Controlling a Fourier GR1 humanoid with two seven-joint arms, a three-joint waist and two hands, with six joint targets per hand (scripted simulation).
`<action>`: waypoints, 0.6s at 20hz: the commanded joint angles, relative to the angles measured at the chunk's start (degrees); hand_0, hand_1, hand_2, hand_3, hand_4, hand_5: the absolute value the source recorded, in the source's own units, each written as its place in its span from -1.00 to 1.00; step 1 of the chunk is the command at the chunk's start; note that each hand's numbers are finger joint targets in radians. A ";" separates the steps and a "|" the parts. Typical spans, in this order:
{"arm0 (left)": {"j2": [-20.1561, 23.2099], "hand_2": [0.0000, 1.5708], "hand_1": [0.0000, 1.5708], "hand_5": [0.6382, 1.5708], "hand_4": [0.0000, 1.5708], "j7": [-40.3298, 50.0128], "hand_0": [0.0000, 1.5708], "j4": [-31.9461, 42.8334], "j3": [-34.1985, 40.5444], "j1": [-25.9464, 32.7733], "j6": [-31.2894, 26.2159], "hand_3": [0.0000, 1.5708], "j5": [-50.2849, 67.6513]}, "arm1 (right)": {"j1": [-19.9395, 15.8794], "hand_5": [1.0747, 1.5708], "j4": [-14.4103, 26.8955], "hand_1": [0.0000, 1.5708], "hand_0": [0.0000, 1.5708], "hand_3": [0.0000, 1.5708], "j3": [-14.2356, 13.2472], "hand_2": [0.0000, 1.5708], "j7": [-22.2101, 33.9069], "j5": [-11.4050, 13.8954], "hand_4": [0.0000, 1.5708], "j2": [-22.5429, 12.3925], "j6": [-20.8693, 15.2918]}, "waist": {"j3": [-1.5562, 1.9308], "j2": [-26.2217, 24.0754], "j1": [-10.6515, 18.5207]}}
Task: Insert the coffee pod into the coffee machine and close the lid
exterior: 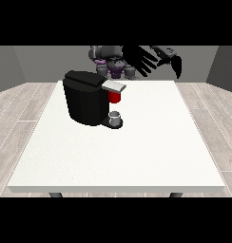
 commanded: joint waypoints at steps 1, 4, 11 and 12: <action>0.70 -1.00 -1.00 1.00 -1.00 0.06 -1.00 -1.31 -0.30 -1.74 -1.88 -1.00 1.02 | -3.81 1.00 -0.63 -1.00 -1.00 -1.00 1.87 -1.00 -8.43 -0.04 -1.00 1.86 0.49 | -1.12 3.17 4.11; 1.27 -1.00 -1.00 1.00 -0.65 1.22 -1.00 -2.73 0.81 -3.27 -1.98 -1.00 2.17 | -5.37 1.00 2.74 -1.00 -1.00 -1.00 0.14 -1.00 -13.86 -1.30 -1.00 1.97 0.65 | -1.12 5.62 3.24; 0.52 -1.00 -1.00 1.00 -0.56 3.46 -1.00 -4.43 -0.31 -3.13 -0.89 -1.00 1.40 | -10.15 1.00 10.47 -1.00 -1.00 -1.00 -0.33 -1.00 -17.06 -1.11 -0.87 4.73 -0.54 | -1.16 4.81 3.03; -1.48 -1.00 -1.00 1.00 -0.56 2.18 -1.00 -5.23 -2.31 -0.48 -0.59 -1.00 0.91 | -10.13 1.00 11.70 -1.00 -1.00 -1.00 -1.08 -1.00 -18.08 -1.08 -1.00 3.87 -0.46 | -1.16 4.78 2.88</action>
